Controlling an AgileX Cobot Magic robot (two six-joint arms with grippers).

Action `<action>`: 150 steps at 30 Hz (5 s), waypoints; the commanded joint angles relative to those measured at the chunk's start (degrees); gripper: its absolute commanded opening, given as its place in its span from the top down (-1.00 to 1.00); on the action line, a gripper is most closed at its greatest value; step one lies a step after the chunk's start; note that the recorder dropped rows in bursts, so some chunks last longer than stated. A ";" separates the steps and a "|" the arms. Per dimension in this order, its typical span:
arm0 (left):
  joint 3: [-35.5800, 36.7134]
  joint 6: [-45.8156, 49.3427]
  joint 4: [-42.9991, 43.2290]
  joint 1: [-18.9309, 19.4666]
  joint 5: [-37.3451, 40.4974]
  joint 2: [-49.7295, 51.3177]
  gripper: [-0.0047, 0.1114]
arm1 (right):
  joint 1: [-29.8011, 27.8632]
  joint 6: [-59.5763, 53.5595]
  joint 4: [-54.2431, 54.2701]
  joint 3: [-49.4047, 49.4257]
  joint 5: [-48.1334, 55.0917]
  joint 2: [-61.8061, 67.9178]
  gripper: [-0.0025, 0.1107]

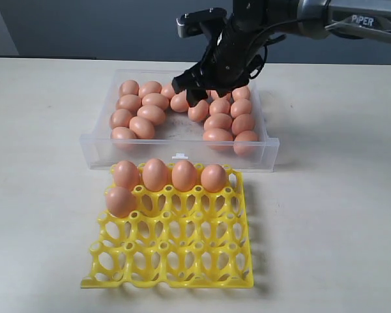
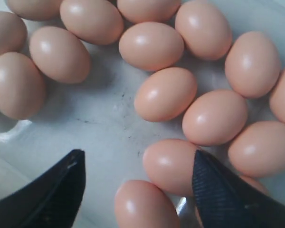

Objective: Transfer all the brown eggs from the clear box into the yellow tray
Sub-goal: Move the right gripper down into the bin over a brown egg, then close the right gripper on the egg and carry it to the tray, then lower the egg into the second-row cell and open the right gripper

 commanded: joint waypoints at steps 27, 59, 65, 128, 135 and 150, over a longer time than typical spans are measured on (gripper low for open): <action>0.23 -0.03 0.00 0.23 -0.60 -0.28 0.91 | -0.31 4.56 -5.65 -0.34 -1.16 8.81 -0.14; 0.23 -0.03 0.00 0.23 -0.60 -0.28 0.91 | -0.31 0.86 11.85 -0.34 -1.40 10.07 -0.05; 0.23 -0.03 0.00 0.23 -0.60 -0.28 0.91 | -0.31 3.96 10.15 -0.34 -3.48 10.07 0.37; 0.23 -0.03 0.00 0.23 -0.60 -0.28 0.91 | 24.66 -27.59 -13.25 -0.34 24.01 -1.47 0.97; 0.23 -0.03 0.00 0.23 -0.60 -0.28 0.91 | 25.01 -26.87 -13.86 -0.34 24.01 -0.29 0.45; 0.23 -0.03 0.00 0.23 -0.60 -0.28 0.91 | 27.00 -23.52 -17.48 -0.34 24.01 -0.29 -0.24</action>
